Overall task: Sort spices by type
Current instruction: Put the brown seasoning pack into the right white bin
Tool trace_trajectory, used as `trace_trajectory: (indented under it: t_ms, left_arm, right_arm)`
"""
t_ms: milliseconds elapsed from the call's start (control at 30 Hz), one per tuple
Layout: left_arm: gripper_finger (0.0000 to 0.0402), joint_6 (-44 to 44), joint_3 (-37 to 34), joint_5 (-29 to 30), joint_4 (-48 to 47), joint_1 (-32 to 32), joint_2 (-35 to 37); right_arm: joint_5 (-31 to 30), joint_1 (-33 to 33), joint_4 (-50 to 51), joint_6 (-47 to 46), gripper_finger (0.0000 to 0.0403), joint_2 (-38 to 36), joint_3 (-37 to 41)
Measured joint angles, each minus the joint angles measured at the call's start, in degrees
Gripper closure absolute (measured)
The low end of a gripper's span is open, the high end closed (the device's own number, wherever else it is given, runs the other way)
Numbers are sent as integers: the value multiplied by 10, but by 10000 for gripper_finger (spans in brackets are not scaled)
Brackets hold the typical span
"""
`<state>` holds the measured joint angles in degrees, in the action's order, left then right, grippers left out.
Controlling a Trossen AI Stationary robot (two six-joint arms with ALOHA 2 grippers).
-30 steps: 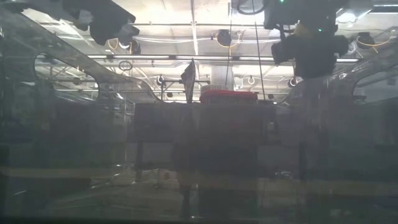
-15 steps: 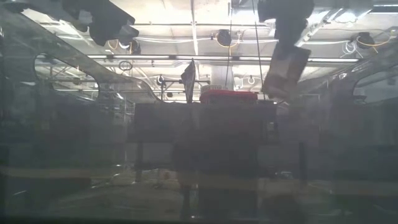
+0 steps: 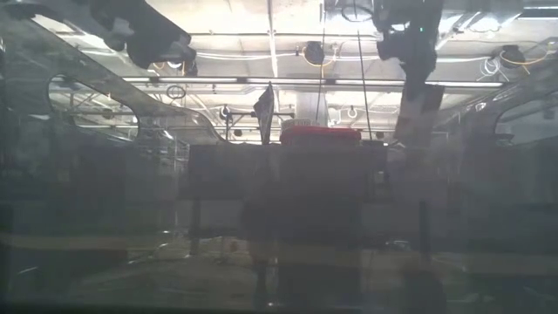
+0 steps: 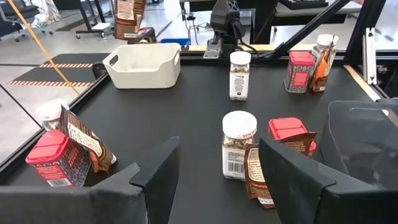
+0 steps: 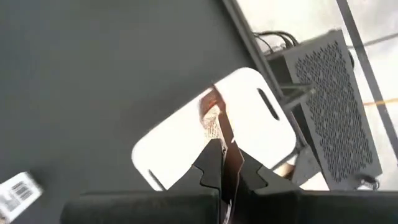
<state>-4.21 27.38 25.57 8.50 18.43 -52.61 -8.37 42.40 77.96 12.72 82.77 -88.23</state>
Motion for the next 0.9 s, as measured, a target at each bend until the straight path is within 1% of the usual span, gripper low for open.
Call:
trace_trajectory:
  t_ms: [167, 267, 400, 567, 767, 900]
  left_arm:
    - [181, 0, 0, 2, 0, 0, -2]
    - [181, 0, 0, 2, 0, 0, -2]
    - [181, 0, 0, 4, 0, 0, -2]
    - [181, 0, 0, 4, 0, 0, -2]
    - [181, 0, 0, 4, 0, 0, -2]
    - [181, -1, 0, 4, 0, 0, -2]
  right_arm:
    - [41, 71, -11, 18, 403, 37, 0]
    - [42, 104, -11, -14, 403, 62, 0]
    - [42, 131, -6, -72, 403, 100, 0]
    - [42, 142, -8, -102, 403, 149, 0]
    - [43, 143, -46, -139, 403, 202, 0]
    - [68, 146, -55, -135, 403, 232, 0]
